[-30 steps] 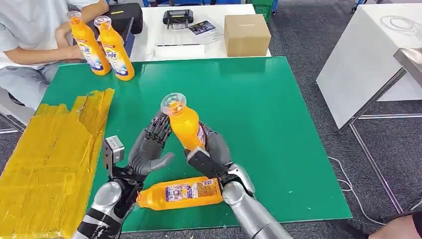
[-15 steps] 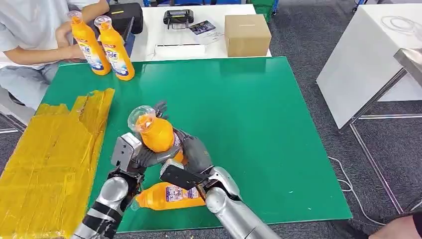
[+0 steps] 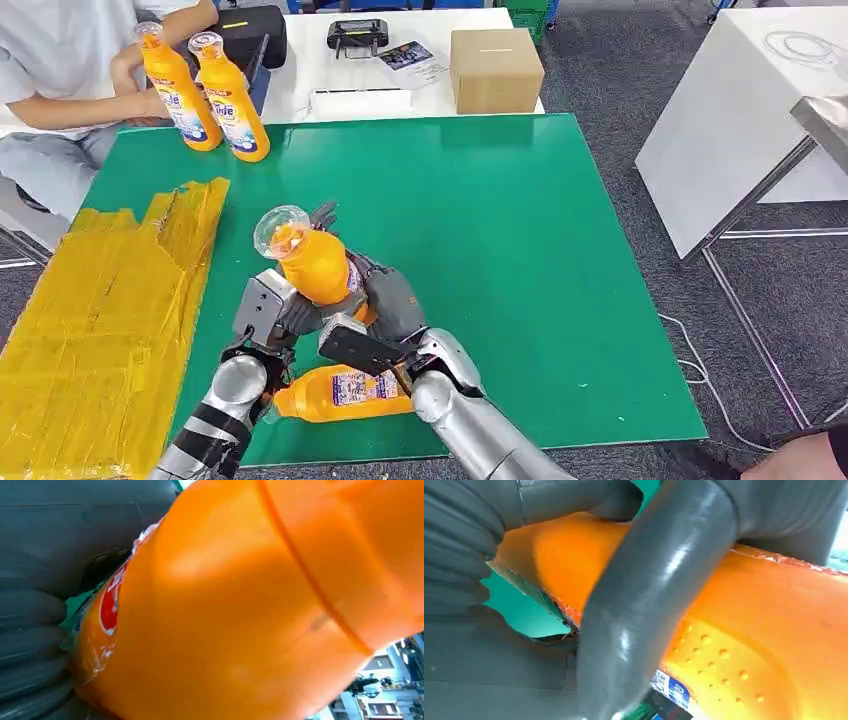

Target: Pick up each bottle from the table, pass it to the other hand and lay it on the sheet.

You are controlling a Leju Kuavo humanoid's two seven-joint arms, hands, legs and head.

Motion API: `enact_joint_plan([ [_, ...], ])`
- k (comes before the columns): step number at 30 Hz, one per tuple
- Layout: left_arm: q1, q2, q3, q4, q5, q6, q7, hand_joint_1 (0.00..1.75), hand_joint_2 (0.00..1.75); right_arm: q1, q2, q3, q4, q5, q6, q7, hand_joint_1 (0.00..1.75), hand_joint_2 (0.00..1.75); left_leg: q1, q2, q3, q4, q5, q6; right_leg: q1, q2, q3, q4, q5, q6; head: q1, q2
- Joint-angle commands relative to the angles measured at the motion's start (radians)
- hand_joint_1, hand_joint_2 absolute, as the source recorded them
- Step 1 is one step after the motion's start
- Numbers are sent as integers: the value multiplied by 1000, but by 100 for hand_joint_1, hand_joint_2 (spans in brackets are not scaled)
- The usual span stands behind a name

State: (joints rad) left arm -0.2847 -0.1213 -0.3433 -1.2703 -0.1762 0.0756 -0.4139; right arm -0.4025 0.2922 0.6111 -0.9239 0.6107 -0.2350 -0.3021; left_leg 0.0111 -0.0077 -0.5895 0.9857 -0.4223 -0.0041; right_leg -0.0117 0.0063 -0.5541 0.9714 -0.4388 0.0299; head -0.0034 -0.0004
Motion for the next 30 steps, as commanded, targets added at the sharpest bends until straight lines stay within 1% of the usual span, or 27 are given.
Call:
enact_joint_plan([
  [1, -69, -46, 100, 103, 118, -34, 5, 175, 175, -24, -9, 99, 56, -1, -5, -5, 175, 175, 0, 0, 2, 0, -1, 0, 1, -1, 3, -1, -1, -1, 0, 0],
  [3, -64, -50, 134, 90, 191, -62, 7, 175, 175, -26, -9, 99, 71, -7, -13, -9, 175, 175, 1, 0, 6, 1, -3, 1, 2, -2, 7, -1, -2, -1, 0, 0],
  [4, -63, -51, 145, 89, 221, -76, 12, 175, 175, -27, -9, 99, 75, -10, -16, -10, 175, 175, 0, 0, 2, 0, -1, 0, 0, -1, 3, -1, -1, -1, 0, 0],
  [5, -62, -55, 158, 87, 251, -85, 15, 175, 175, -28, -10, 99, 79, -13, -19, -10, 175, 175, 1, 1, 5, 0, -2, 0, 1, 0, 6, -1, -1, -1, 0, 0],
  [8, -56, -61, 173, 74, 294, -89, 9, 175, 175, -30, -11, 98, 91, -18, -25, -14, 175, 175, 0, 0, 2, -1, 0, 0, 0, -1, 3, -1, 0, -1, 0, 0],
  [10, -54, -62, 175, 66, 304, -87, 5, 175, 175, -31, -10, 97, 94, -18, -27, -16, 175, 175, 1, 0, 6, 0, -2, 0, 2, -1, 8, -2, -2, -2, 0, 0],
  [14, -55, -62, 175, 64, 304, -87, 5, 175, 175, -31, -10, 97, 94, -19, -27, -16, 175, 175, 0, 0, 2, -1, 0, 0, 0, -1, 2, -1, 0, 0, 0, 0],
  [16, -55, -62, 175, 64, 304, -87, 5, 175, 175, -31, -10, 97, 94, -19, -27, -16, 175, 175, 1, 0, 5, 0, -2, 0, 1, -1, 6, -2, -2, -1, 0, 0],
  [17, -55, -62, 175, 64, 304, -87, 5, 175, 175, -31, -10, 97, 94, -19, -27, -16, 175, 175, 0, -1, 2, -1, 0, 0, 0, -1, 2, -1, 0, -1, 0, 0],
  [18, -55, -62, 175, 64, 304, -87, 5, 175, 175, -31, -10, 97, 94, -19, -27, -16, 175, 175, 1, -1, 4, 0, -1, 0, 1, -2, 5, -1, -1, -1, 0, 0],
  [20, -55, -62, 175, 64, 304, -87, 5, 175, 175, -31, -10, 97, 94, -19, -27, -16, 175, 175, 0, -1, 2, -1, 0, 0, 0, -1, 2, -1, 0, -1, 0, 0],
  [21, -55, -62, 175, 64, 304, -87, 5, 175, 175, -31, -10, 97, 94, -19, -27, -16, 175, 175, 1, -1, 6, 0, -3, 1, 2, -2, 8, -2, -2, -2, 0, 0],
  [22, -52, -65, 178, 58, 311, -86, 2, 175, 175, -31, -9, 97, 96, -19, -28, -16, 175, 175, 0, 0, 3, -1, -1, 0, 1, -1, 3, -1, -1, -1, 0, 0],
  [23, -47, -65, 179, 44, 326, -80, -5, 175, 175, -32, -9, 96, 99, -21, -31, -17, 175, 175, 1, -1, 5, 0, -2, 0, 1, -2, 6, -1, -2, -1, 0, 0],
  [28, -30, -63, 184, -22, 365, -56, -17, 175, 175, -33, -8, 90, 109, -32, -43, -26, 175, 175, 0, 0, 1, 0, 0, 0, 1, -1, 2, -1, 0, -1, 0, 0],
  [29, -30, -62, 186, -29, 367, -51, -18, 175, 175, -33, -9, 89, 109, -34, -44, -27, 175, 175, 1, 0, 4, 0, -2, 0, 1, -1, 5, -1, -2, -1, 0, 0],
  [30, -28, -60, 188, -39, 371, -44, -19, 175, 175, -31, -9, 86, 107, -36, -48, -30, 175, 175, 1, -1, 3, 0, -2, 0, 1, -2, 5, -1, -2, -1, 0, 0],
])
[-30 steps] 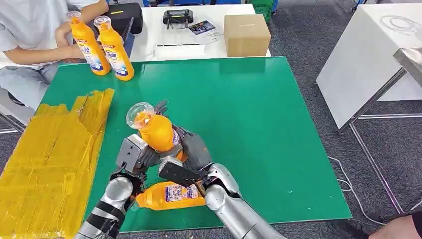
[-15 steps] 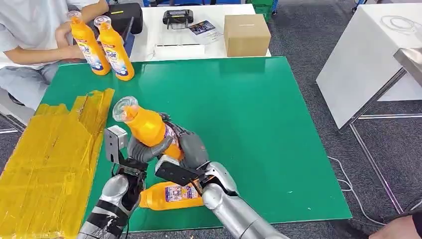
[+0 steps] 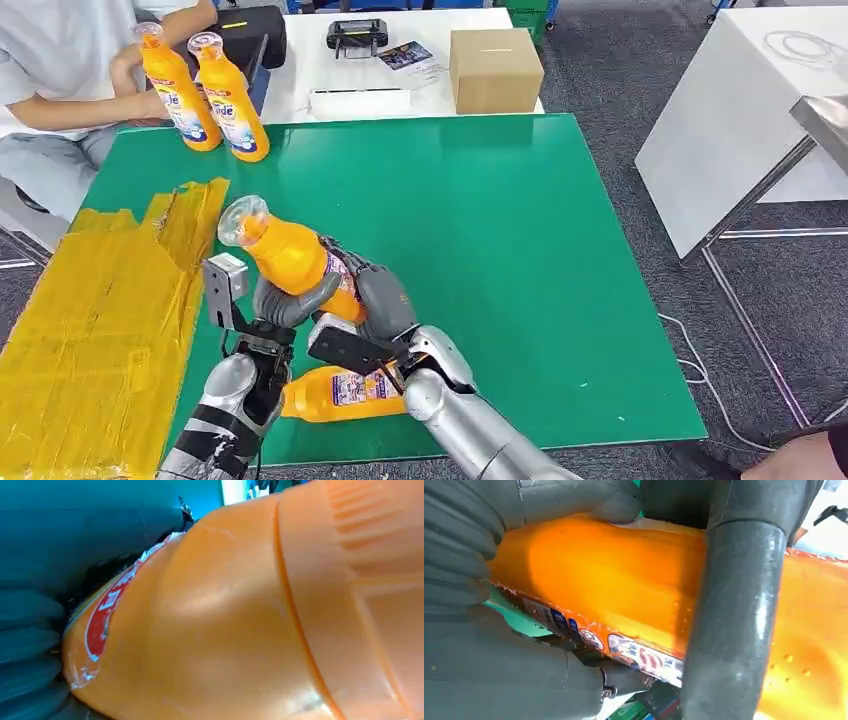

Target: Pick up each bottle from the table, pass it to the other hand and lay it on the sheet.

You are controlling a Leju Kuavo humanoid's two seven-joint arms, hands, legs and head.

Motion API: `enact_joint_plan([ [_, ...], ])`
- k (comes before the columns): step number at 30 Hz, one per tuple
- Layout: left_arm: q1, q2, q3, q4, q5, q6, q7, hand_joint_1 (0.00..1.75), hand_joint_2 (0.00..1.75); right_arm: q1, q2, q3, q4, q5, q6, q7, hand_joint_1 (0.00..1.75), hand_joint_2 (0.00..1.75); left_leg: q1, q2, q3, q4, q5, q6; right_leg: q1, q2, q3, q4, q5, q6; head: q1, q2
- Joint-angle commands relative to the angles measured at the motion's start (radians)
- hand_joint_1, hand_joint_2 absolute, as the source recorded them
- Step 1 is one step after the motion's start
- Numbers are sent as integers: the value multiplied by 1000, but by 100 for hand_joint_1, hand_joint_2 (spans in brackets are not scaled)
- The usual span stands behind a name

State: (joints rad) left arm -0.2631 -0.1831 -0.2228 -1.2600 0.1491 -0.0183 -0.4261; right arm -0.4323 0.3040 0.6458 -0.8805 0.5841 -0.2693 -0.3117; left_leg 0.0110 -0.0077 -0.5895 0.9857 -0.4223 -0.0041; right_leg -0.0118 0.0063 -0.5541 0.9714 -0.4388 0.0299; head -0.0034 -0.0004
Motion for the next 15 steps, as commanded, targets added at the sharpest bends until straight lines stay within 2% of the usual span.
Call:
enact_joint_plan([
  [1, -50, 2, 70, -54, 46, 55, -8, 175, 175, 1, -21, 50, 60, -10, -17, -22, 166, 175, 1, -1, 2, 0, -1, 0, 1, -2, 3, -1, -1, -1, 0, 0],
  [2, -47, 5, 71, -70, 38, 73, -17, 175, 175, 10, -23, 44, 44, -13, -32, -31, 99, 175, 1, -1, 4, 0, -2, 0, 2, -2, 5, -1, -2, -1, 0, 0],
  [3, -45, 7, 72, -77, 34, 82, -20, 175, 175, 17, -25, 39, 30, -15, -44, -37, 3, 175, 1, -1, 4, 0, -2, 0, 2, -2, 6, -1, -2, -1, 0, 0],
  [6, -39, 23, 70, -104, -32, 158, -51, 175, 175, 57, -46, 13, -69, -38, -73, -60, 0, 175, 1, -2, 3, 0, -1, 0, 1, -3, 4, -1, -1, -1, 0, 0],
  [9, -34, 56, 71, -131, -269, 384, -124, 175, 175, 109, -74, -20, -215, -59, -108, -100, 0, 175, 2, -1, 7, 1, -3, 1, 2, -3, 8, -1, -3, -2, 0, 0],
  [10, -32, 62, 71, -137, -312, 419, -128, 175, 175, 125, -82, -24, -255, -59, -109, -102, 0, 175, 1, -2, 2, 0, -1, 0, 1, -2, 3, -1, -1, -1, 1, 0],
  [15, -30, 123, 127, -117, -739, 691, -94, 175, 175, 227, -132, -44, -497, -73, -137, -126, 0, 175, 0, -2, 4, 0, -2, 0, 1, -3, 5, -1, -2, -1, 0, 0],
])
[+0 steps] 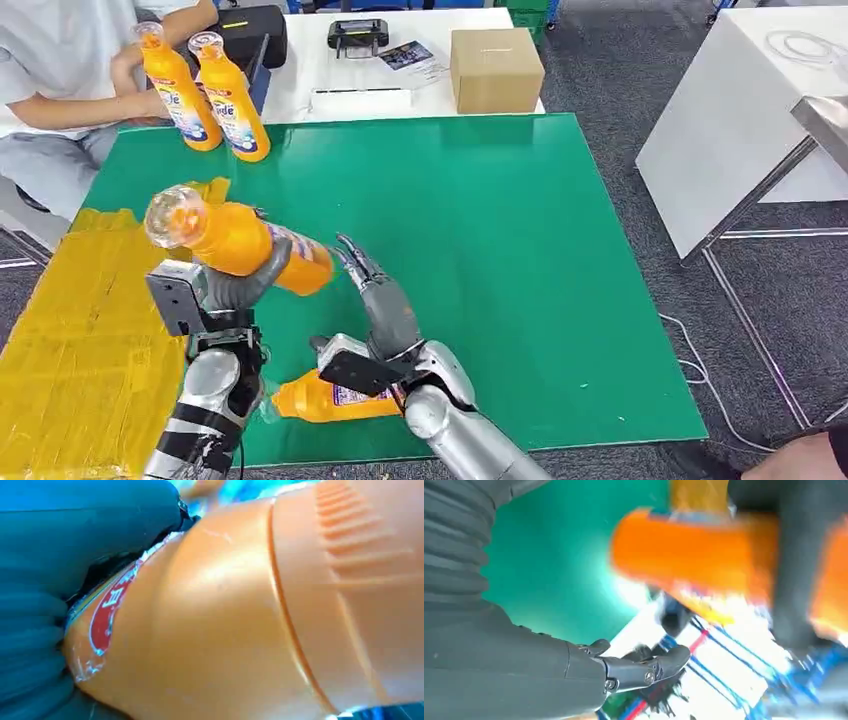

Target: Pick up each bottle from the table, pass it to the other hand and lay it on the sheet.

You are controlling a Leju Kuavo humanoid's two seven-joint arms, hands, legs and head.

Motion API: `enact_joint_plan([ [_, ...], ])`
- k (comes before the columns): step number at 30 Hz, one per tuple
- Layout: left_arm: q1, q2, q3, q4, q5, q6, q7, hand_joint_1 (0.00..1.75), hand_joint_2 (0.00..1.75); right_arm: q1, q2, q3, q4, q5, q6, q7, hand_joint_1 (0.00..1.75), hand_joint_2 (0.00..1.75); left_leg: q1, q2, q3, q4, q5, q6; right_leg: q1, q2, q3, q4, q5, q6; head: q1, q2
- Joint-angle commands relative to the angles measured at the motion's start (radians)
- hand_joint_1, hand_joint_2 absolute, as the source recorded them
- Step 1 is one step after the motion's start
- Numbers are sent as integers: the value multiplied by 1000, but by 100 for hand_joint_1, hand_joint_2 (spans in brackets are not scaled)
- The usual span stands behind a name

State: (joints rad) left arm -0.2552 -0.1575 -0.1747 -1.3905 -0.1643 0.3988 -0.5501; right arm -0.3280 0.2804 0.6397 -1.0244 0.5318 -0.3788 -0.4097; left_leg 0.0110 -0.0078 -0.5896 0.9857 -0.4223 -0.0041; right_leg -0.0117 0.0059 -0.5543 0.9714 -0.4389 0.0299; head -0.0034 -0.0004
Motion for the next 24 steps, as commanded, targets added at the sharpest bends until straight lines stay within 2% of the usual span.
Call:
enact_joint_plan([
  [1, -36, 102, 103, 26, -510, 299, 49, 175, 175, 137, -118, -41, -385, -32, -28, -36, 0, 175, 1, -1, 2, 0, -1, 0, 1, -2, 3, -1, -1, -1, 0, 0],
  [2, -30, 90, 155, 35, -617, 299, 51, 175, 175, 153, -130, -44, -422, -44, -27, -43, 0, 175, 1, -1, 4, 0, -2, 1, 1, -2, 6, -1, -2, -1, 0, 0],
  [7, -20, 106, 255, 119, -917, 299, 79, 175, 175, 184, -161, -59, -506, -55, -40, -56, 0, 175, 0, 0, 4, -1, -1, 0, 0, -1, 4, -2, -1, -1, 0, 0],
  [8, -18, 118, 288, 131, -1150, 299, 126, 175, 175, 184, -165, -63, -512, -56, -48, -59, 0, 175, 0, 0, 5, -1, -2, 0, 1, -1, 6, -2, -1, -1, 0, 0],
  [9, -18, 118, 288, 131, -1150, 299, 126, 175, 175, 184, -165, -63, -512, -56, -48, -59, 0, 175, 0, 2, 6, -2, -2, 0, 0, 1, 6, -2, -1, -1, 0, 0],
  [10, -20, 186, 250, 191, -1357, 299, 238, 175, 175, 181, -171, -70, -519, -74, -57, -71, 0, 175, 0, 2, 5, -1, -1, 0, 0, 1, 5, -2, -1, -1, 0, 0],
  [13, -25, 223, 230, 230, -1389, 299, 271, 175, 175, 179, -174, -75, -522, -78, -61, -73, 0, 175, 0, 2, 4, -2, -1, 0, 0, 1, 4, -2, 0, -1, 0, 0],
  [14, -33, 268, 199, 271, -1407, 299, 302, 175, 175, 178, -176, -78, -526, -82, -62, -75, 0, 175, -1, 1, 4, -2, 0, 0, 0, 0, 3, -1, 0, -1, 0, 0],
  [15, -73, 390, 21, 382, -1407, 299, 448, 175, 175, 176, -179, -81, -533, -84, -68, -79, 0, 175, 0, 2, 6, -2, -1, 0, 1, 1, 6, -2, -1, -1, 0, 0],
  [17, -122, 445, -91, 500, -1407, 299, 528, 175, 175, 179, -182, -92, -550, -90, -73, -72, 0, 175, 0, 1, 2, -2, 0, 0, 0, -1, 2, -1, 0, -1, 0, 0],
  [18, -164, 468, -148, 594, -1407, 298, 548, 175, 175, 178, -186, -94, -560, -98, -74, -77, 0, 175, 0, -1, 6, -2, -1, 0, 1, -3, 6, -2, -2, -2, 1, 0],
  [20, -201, 474, -154, 676, -1407, 299, 531, 175, 175, 178, -192, -97, -574, -101, -74, -79, 0, 175, 0, 1, 2, -1, 0, 0, 0, -1, 1, 0, -1, -1, 0, 0],
  [24, -222, 479, -126, 741, -1407, 299, 535, 175, 175, 185, -198, -94, -577, -103, -78, -79, 0, 175, 1, 1, 5, -1, -1, 0, 1, -2, 4, -1, -1, -1, 0, 0],
])
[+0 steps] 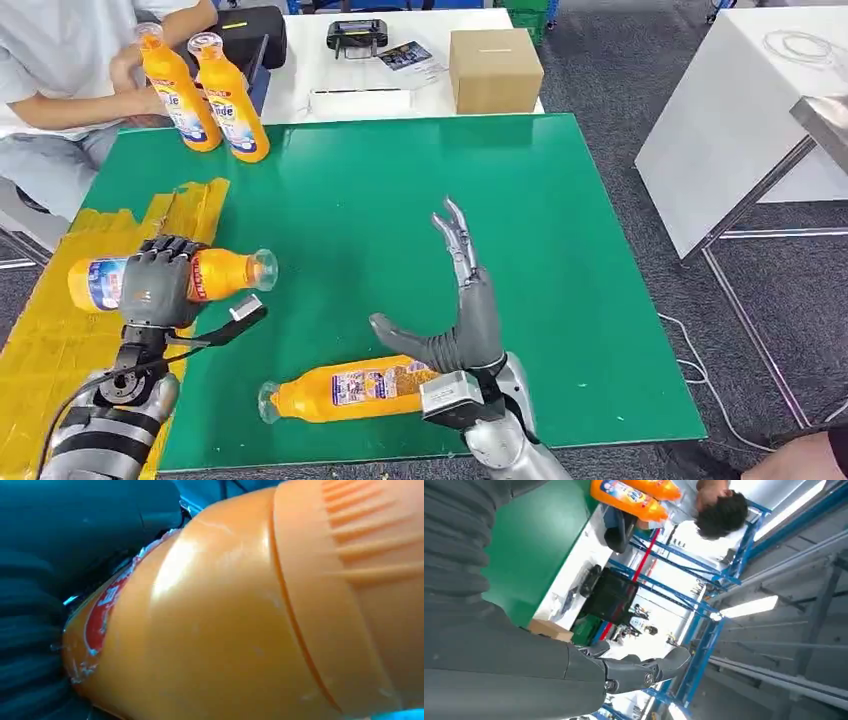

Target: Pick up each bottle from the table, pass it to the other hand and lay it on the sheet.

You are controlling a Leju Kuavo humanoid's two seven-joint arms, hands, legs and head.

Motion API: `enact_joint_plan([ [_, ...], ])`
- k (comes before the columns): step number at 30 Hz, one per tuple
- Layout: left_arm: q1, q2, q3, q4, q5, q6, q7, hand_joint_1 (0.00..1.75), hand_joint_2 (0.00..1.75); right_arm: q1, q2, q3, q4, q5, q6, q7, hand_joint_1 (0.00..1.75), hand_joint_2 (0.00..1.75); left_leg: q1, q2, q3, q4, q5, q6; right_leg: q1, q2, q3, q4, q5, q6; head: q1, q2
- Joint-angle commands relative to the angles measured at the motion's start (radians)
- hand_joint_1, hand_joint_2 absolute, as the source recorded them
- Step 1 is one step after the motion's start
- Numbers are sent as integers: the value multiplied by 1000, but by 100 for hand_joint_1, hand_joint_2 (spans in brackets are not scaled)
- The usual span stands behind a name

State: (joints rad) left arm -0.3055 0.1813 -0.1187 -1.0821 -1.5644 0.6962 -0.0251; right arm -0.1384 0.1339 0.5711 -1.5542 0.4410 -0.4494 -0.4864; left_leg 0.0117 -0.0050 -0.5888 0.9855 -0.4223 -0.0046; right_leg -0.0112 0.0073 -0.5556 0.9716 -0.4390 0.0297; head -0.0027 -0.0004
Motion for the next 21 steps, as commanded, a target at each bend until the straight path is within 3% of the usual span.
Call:
enact_joint_plan([
  [1, -180, 140, -180, 448, -6, 2, 14, 175, 175, -4, -52, -26, -44, -18, -6, -2, 0, 175, 1, 0, 5, 0, -2, 1, 1, -1, 7, -2, -1, -1, 0, 0],
  [11, -218, 105, -119, 570, 48, 2, -48, 175, 175, -26, -54, -19, -7, -30, -2, -2, 0, 175, 0, 0, 4, 0, -1, 1, 1, 0, 6, -1, -1, -1, 0, 0],
  [12, -217, 104, -114, 573, 51, 2, -50, 133, 175, -29, -55, -17, -2, -31, -1, -1, 0, 175, 0, 1, 3, 0, -1, 1, 1, 0, 5, -1, -1, -1, 0, 0],
  [13, -213, 103, -107, 566, 51, 2, -53, 10, 175, -34, -55, -13, 7, -31, 3, 2, 0, 175, 0, 1, 2, -1, -1, 0, 0, 1, 4, -1, 0, -1, 0, 0],
  [14, -212, 101, -104, 562, 56, 2, -56, 0, 175, -36, -56, -12, 10, -30, 4, 3, 0, 175, 0, 1, 4, 0, -1, 1, 1, 0, 6, -1, -1, -1, 0, 0],
  [21, -209, 88, -78, 565, 102, 2, -107, 0, 175, -40, -57, -11, 19, -30, 3, 3, 0, 175, 0, 0, 3, 0, -1, 1, 1, 0, 5, -1, -1, 0, 0, 0],
])
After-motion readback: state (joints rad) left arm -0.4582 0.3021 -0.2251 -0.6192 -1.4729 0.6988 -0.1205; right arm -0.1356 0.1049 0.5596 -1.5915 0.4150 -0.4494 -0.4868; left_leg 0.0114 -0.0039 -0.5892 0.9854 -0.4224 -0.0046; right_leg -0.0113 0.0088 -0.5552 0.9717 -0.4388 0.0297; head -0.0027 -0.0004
